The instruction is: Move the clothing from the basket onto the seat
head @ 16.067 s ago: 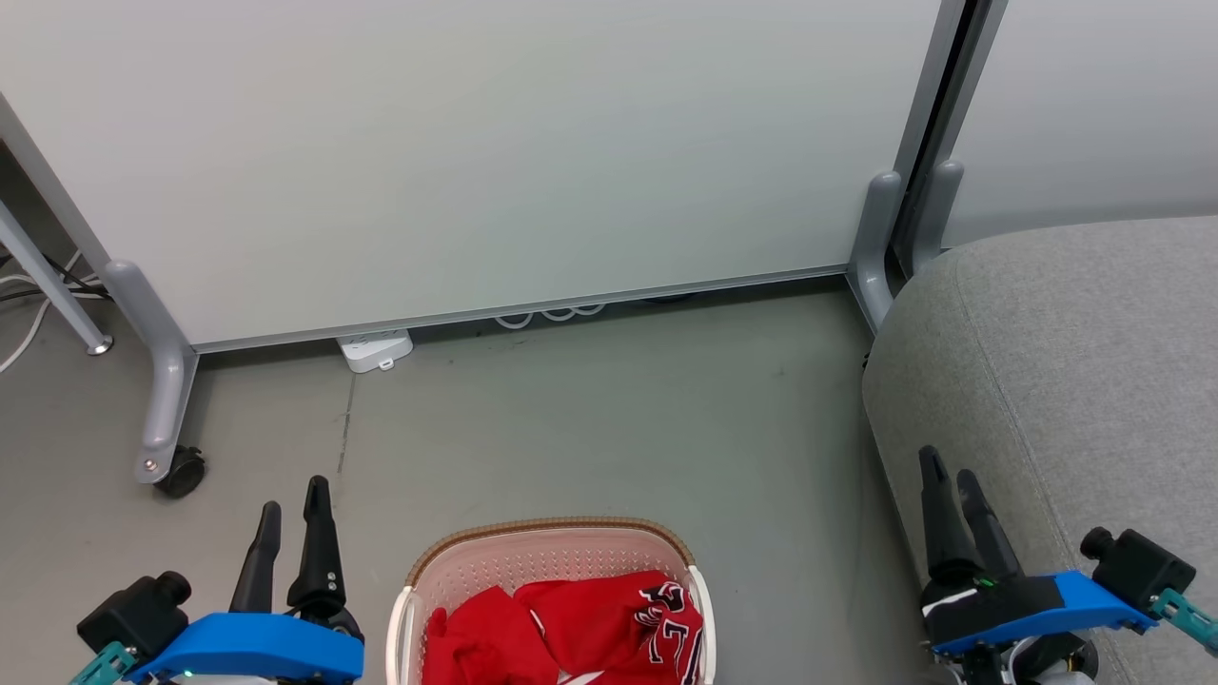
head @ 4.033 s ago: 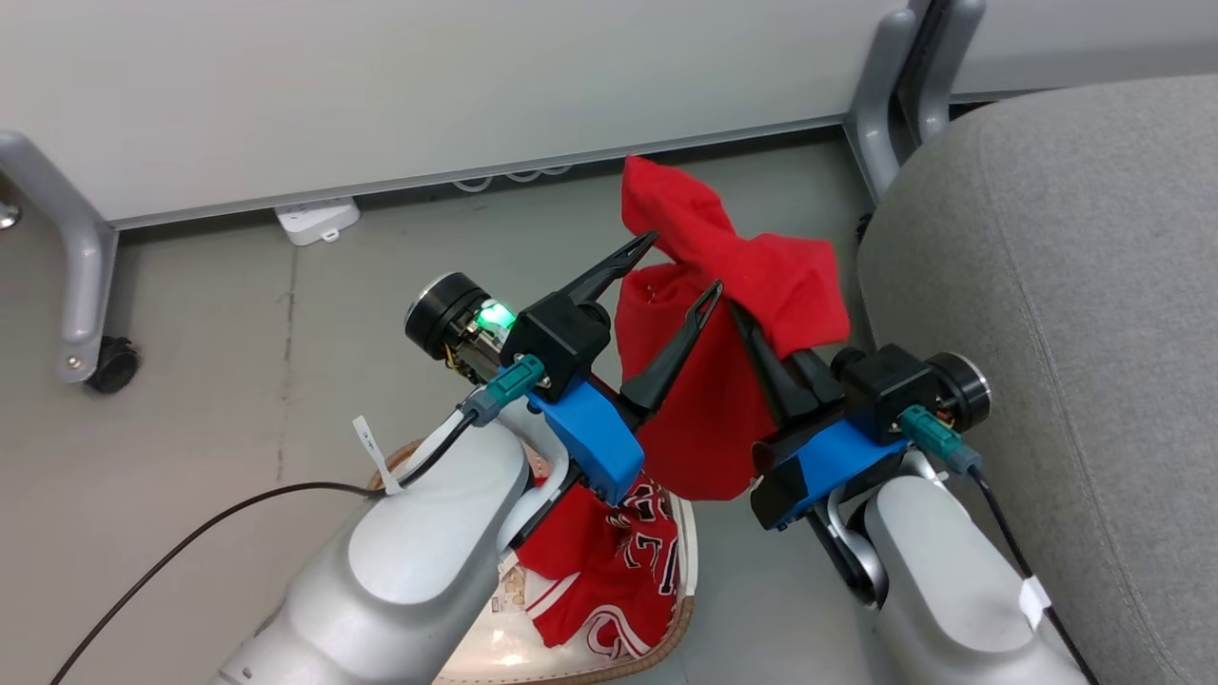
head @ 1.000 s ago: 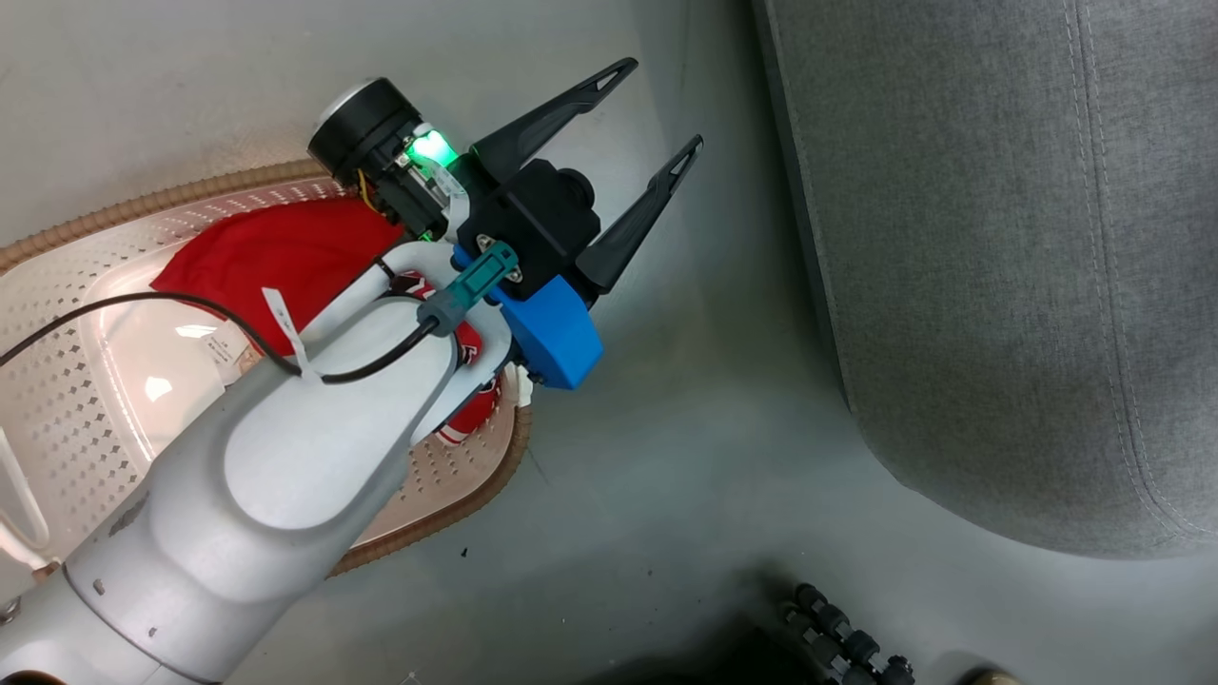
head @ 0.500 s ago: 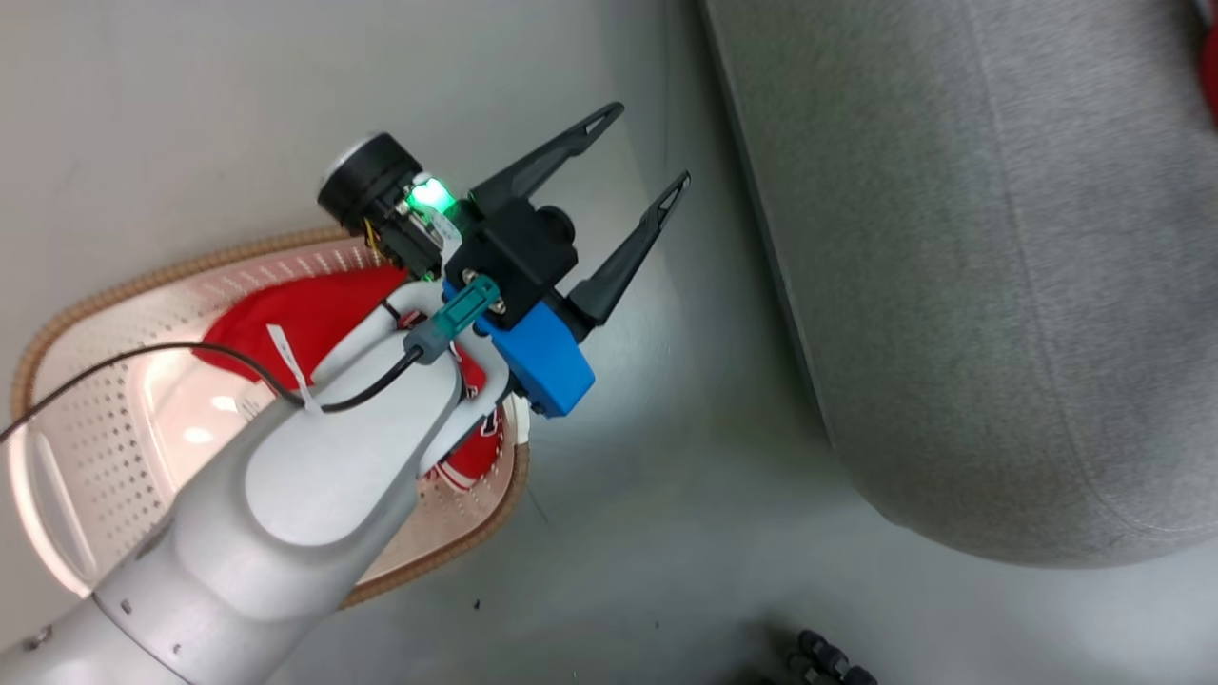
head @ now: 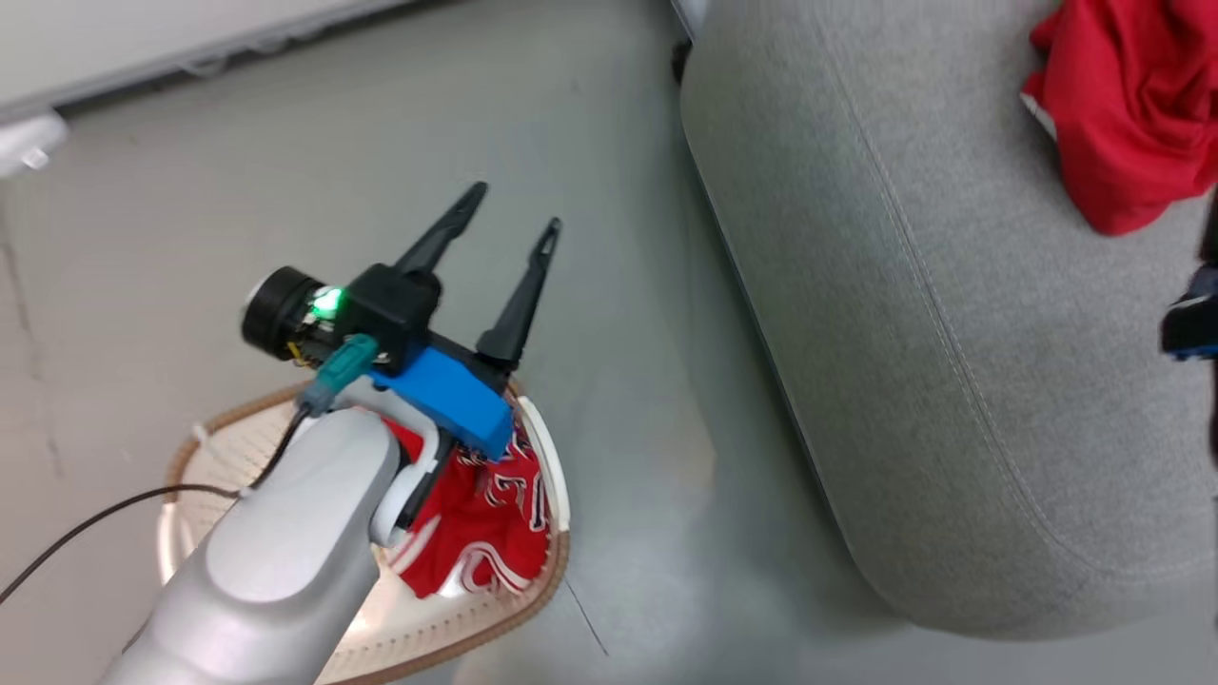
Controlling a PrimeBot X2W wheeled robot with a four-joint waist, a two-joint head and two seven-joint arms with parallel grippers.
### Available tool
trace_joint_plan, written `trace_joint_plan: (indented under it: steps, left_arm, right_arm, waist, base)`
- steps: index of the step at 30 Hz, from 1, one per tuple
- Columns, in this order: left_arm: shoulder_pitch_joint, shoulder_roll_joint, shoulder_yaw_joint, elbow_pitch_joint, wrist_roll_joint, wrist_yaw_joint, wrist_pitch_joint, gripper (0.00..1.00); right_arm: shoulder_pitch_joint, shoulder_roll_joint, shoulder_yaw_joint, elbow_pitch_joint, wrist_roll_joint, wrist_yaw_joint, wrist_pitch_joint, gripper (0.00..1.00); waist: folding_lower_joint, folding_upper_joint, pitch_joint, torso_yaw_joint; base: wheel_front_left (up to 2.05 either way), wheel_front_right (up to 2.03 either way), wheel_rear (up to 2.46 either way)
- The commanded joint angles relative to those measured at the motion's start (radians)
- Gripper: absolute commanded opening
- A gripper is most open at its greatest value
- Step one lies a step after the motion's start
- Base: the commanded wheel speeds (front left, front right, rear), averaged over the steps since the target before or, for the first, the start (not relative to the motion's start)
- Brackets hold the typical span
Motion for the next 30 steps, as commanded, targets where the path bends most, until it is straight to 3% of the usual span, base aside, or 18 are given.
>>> trace_joint_plan:
  steps: [1,14,30]
  left_arm:
    - [0.028,0.004,0.027,-0.019,0.004,0.012,-0.004,1.0]
    - [0.3,-0.034,0.352,-0.157,0.083,0.036,-0.004,1.0]
    - [0.576,-0.129,0.626,-0.218,0.198,-0.028,-0.004,1.0]
  right_arm:
    - [0.028,0.012,0.02,-0.017,0.007,-0.001,0.0,1.0]
    - [0.16,0.076,0.23,-0.115,0.031,-0.001,0.0,1.0]
    - [0.408,0.169,0.23,-0.159,0.054,-0.001,0.0,1.0]
  waist:
    - [0.0003,-0.0001,-0.073,0.051]
    - [0.0003,-0.0001,-0.239,0.177]
    - [0.0003,-0.0001,-0.377,0.255]
  base:
    - [0.0,0.0,0.0]
    - [0.0,0.0,0.0]
    - [0.0,0.0,0.0]
